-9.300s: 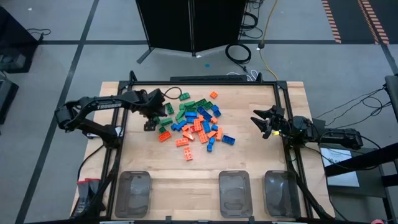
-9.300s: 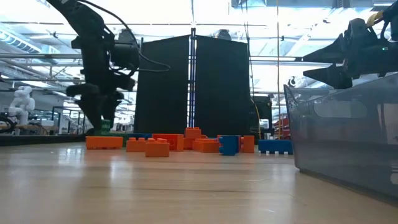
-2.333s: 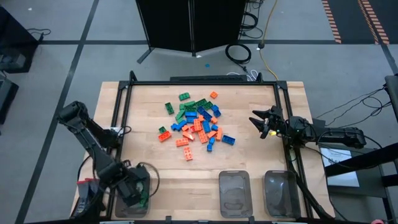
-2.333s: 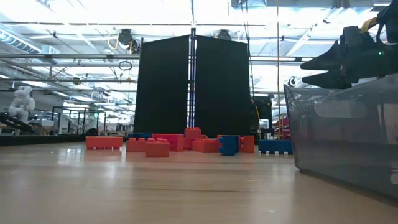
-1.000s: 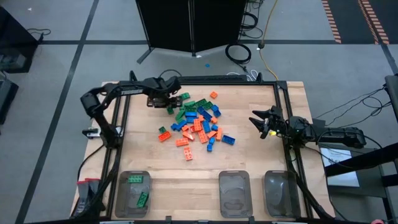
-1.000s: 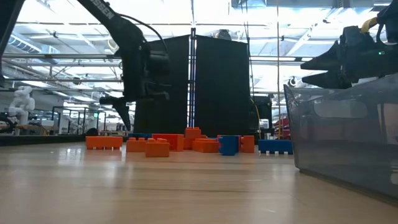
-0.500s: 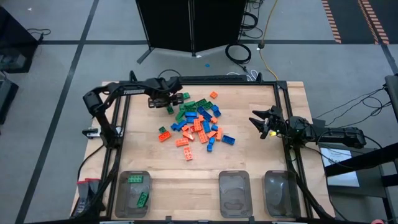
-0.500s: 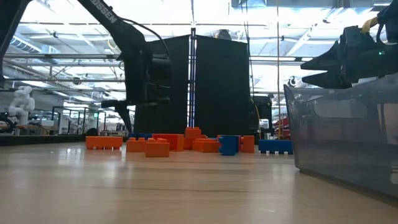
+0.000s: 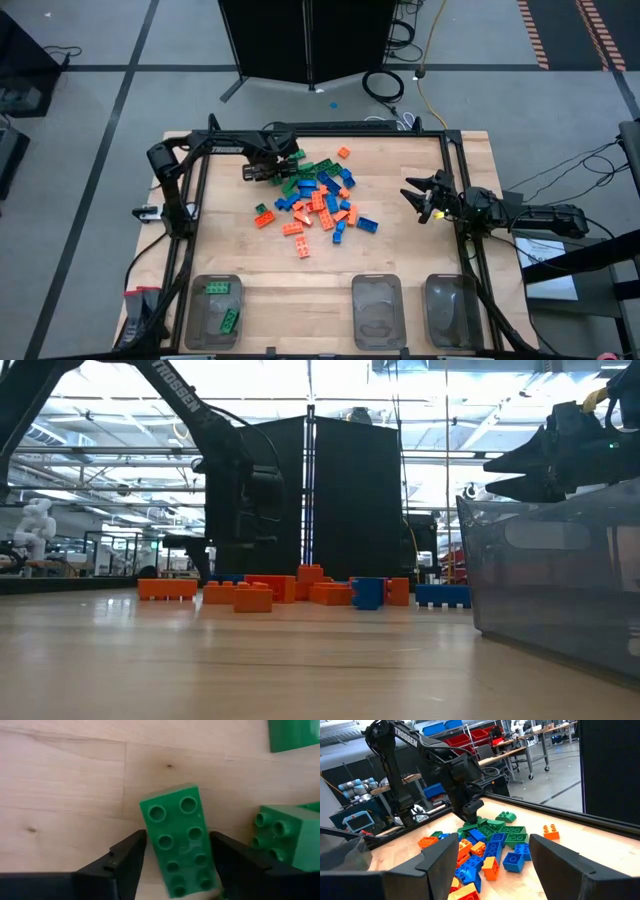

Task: Sort blocks
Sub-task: Put the green game piece into the left black bin

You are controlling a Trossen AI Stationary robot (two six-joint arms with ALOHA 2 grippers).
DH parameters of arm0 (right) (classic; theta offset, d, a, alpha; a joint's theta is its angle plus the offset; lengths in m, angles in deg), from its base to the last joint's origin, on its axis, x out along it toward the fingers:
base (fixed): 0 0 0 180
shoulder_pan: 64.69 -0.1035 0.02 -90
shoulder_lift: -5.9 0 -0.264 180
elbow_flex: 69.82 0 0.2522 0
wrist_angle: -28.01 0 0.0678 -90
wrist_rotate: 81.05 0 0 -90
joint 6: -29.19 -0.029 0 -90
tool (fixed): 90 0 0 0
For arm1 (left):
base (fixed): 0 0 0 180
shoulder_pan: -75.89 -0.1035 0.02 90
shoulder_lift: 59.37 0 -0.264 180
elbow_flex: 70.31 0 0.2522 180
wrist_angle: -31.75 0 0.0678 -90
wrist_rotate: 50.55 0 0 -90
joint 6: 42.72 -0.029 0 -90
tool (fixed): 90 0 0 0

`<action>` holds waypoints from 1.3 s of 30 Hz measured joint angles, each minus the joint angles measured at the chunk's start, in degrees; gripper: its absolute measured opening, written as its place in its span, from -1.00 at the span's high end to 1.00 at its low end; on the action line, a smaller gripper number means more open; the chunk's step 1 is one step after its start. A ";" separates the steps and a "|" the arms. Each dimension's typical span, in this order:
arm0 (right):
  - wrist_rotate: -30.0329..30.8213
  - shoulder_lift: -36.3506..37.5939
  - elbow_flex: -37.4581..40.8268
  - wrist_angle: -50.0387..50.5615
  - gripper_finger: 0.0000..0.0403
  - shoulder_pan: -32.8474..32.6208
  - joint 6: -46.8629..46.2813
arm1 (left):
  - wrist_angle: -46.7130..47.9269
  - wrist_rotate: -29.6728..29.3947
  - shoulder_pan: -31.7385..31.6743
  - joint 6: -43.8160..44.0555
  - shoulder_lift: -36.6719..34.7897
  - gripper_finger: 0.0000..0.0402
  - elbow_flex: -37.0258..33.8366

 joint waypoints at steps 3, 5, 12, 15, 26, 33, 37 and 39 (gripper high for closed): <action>0.00 0.00 0.00 0.00 -0.18 0.00 0.55 | -0.15 0.05 0.18 -0.39 0.30 0.17 0.06; 0.00 0.00 0.00 0.00 -0.18 0.01 0.51 | -0.41 -0.02 0.41 -2.13 0.19 0.33 0.07; 0.01 0.00 0.00 0.00 -0.18 0.02 0.58 | 1.29 1.07 1.21 -7.95 -1.46 0.36 1.59; 0.02 0.00 0.00 0.00 -0.18 0.01 0.58 | 3.32 0.62 1.38 -10.16 -3.81 0.36 3.33; 0.02 0.00 0.00 0.00 -0.18 0.01 0.59 | 18.51 0.56 11.14 -25.16 -20.35 0.36 11.37; 0.02 0.00 0.00 -0.02 -0.18 0.01 0.45 | 33.98 5.94 31.95 -15.76 -34.29 0.36 11.56; 0.02 0.00 0.00 -0.01 -0.18 0.02 0.42 | 35.74 5.73 45.86 -4.57 -38.70 0.36 11.56; 0.02 0.00 0.00 -0.02 -0.18 0.02 0.40 | 35.23 5.28 52.07 -0.80 -39.16 0.36 11.56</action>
